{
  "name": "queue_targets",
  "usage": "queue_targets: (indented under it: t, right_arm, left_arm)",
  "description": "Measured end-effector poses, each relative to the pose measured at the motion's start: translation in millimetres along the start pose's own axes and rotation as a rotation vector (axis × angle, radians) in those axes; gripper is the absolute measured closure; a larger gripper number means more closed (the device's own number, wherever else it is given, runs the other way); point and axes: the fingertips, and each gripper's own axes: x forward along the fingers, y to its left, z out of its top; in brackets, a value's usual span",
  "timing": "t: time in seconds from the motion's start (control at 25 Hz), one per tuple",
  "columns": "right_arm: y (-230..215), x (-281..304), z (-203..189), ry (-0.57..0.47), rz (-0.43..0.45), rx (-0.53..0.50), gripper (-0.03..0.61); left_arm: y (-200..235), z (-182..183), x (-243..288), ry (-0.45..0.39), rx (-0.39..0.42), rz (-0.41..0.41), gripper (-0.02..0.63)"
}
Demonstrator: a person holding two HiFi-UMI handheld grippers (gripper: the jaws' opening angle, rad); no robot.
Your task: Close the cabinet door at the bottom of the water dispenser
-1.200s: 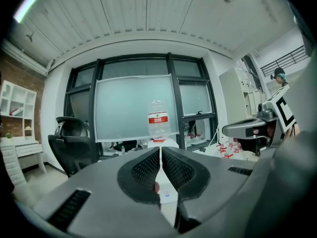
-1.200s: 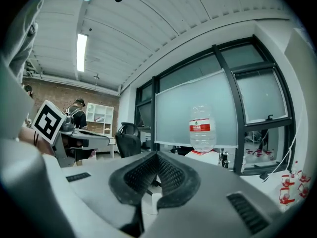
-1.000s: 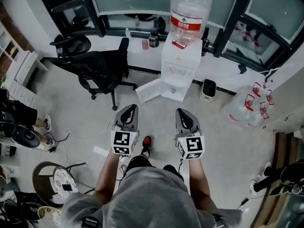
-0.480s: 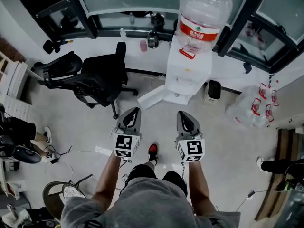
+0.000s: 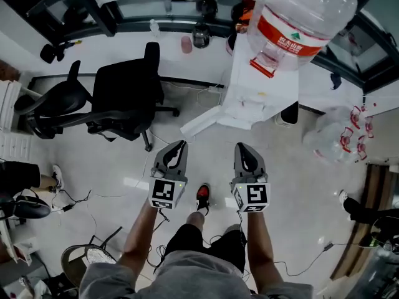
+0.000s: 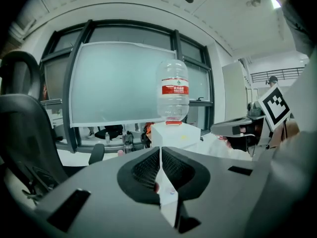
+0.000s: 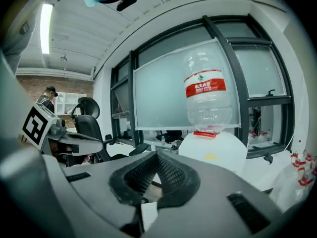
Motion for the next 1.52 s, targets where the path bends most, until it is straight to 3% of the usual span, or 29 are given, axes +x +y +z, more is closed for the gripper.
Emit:
queue_targets:
  t: [0.36, 1.16, 1.52]
  right_arm:
    - [8.2, 62.1, -84.3, 0.063, 0.049, -0.010, 0.561]
    - [1.6, 170.8, -326.6, 0.190, 0.207, -0.038, 0.561]
    - [-2.9, 179.3, -389.7, 0.242, 0.241, -0.057, 0.561]
  left_arm:
    - [32.9, -86.6, 51.7, 0.038, -0.023, 0.038, 0.581]
    - [59.0, -339.4, 143.2, 0.169, -0.082, 0.145, 0.581]
    - [67.5, -405.4, 168.3, 0.198, -0.068, 0.156, 0.580]
